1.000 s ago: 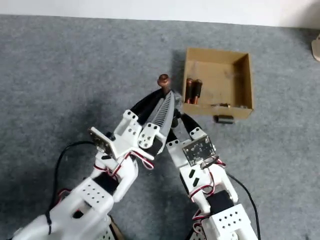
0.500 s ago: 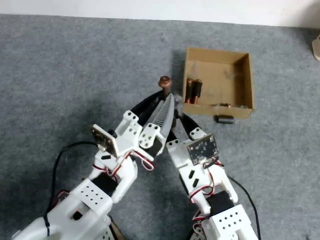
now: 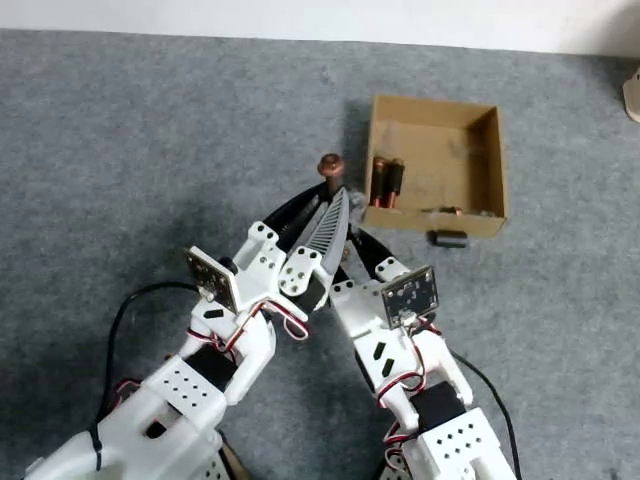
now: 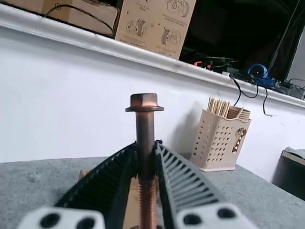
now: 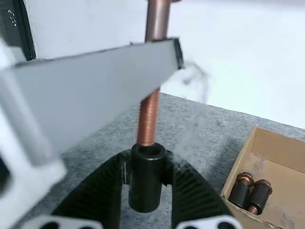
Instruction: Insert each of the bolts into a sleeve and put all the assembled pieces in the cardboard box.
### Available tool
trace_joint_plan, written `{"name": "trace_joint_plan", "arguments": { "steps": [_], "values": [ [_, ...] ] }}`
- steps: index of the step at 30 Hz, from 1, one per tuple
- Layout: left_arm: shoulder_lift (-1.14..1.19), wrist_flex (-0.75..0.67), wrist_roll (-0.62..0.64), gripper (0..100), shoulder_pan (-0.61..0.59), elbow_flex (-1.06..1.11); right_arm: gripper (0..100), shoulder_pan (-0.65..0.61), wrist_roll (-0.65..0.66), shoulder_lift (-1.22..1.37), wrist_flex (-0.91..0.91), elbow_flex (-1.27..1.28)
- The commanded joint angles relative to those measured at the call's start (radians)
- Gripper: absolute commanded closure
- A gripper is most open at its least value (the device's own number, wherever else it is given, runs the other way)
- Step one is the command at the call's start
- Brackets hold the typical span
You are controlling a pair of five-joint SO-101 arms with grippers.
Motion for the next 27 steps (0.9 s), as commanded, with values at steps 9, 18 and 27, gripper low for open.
{"name": "trace_joint_plan", "arguments": {
  "steps": [9, 18, 27],
  "values": [
    [0.001, 0.009, -0.005, 100, 0.002, -0.01, 99.4, -0.03, -0.015, -0.269, 0.159, 0.143],
    [-0.005, 0.114, -0.009, 100, 0.021, -0.005, 99.4, -0.027, -0.011, -0.321, 0.219, 0.143],
    [-0.005, 0.181, -0.009, 100, 0.024, -0.007, 99.4, -0.022, -0.008, -0.321, 0.22, 0.143]
  ]
}}
